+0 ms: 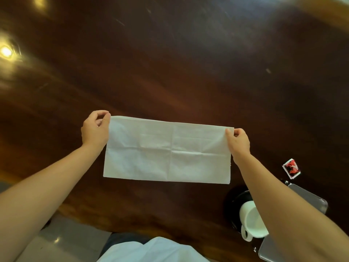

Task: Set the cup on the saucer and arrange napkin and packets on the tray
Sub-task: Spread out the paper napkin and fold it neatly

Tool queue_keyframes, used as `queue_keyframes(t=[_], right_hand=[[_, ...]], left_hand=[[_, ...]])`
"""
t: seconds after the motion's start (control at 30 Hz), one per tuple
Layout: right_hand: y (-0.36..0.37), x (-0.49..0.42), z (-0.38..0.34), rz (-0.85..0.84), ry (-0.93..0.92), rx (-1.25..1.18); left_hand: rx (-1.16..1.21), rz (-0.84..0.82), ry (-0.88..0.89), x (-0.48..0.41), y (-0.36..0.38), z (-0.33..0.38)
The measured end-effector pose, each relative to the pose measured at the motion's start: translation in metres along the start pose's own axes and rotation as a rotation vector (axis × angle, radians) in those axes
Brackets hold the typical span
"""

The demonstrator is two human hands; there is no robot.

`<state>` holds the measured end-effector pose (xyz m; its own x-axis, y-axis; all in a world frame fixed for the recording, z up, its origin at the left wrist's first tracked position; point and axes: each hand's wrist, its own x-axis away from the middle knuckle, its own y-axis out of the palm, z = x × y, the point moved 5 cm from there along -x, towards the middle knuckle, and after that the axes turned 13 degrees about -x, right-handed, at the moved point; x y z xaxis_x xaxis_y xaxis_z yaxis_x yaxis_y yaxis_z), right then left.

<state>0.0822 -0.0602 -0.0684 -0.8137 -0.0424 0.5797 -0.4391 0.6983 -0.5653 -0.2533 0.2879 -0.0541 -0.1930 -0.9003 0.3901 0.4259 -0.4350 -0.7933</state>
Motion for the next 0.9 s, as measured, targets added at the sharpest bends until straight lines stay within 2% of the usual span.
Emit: queue_keyframes(t=[0.07, 0.2, 0.3, 0.4, 0.57, 0.8, 0.9], right_hand=[[-0.006, 0.004, 0.0, 0.024, 0.014, -0.017], [-0.016, 0.022, 0.013, 0.039, 0.014, 0.096], [-0.022, 0.043, 0.034, 0.031, 0.042, 0.166], [-0.027, 0.061, 0.054, 0.007, 0.058, 0.232], [-0.032, 0.08, 0.07, -0.051, 0.067, 0.308], [-0.041, 0.093, 0.077, -0.1, 0.309, 0.188], [-0.042, 0.103, 0.079, -0.138, 0.407, 0.05]], left_hand=[[0.047, -0.048, -0.057, -0.001, -0.001, -0.004], [-0.036, -0.112, -0.152, 0.008, -0.006, -0.022], [-0.078, -0.231, -0.222, 0.028, -0.005, -0.041], [-0.186, -0.341, -0.243, 0.053, -0.002, -0.058], [-0.261, -0.391, -0.277, 0.084, -0.007, -0.071], [-0.059, -0.394, -0.442, 0.108, -0.008, -0.079], [0.072, -0.365, -0.524, 0.111, -0.007, -0.08]])
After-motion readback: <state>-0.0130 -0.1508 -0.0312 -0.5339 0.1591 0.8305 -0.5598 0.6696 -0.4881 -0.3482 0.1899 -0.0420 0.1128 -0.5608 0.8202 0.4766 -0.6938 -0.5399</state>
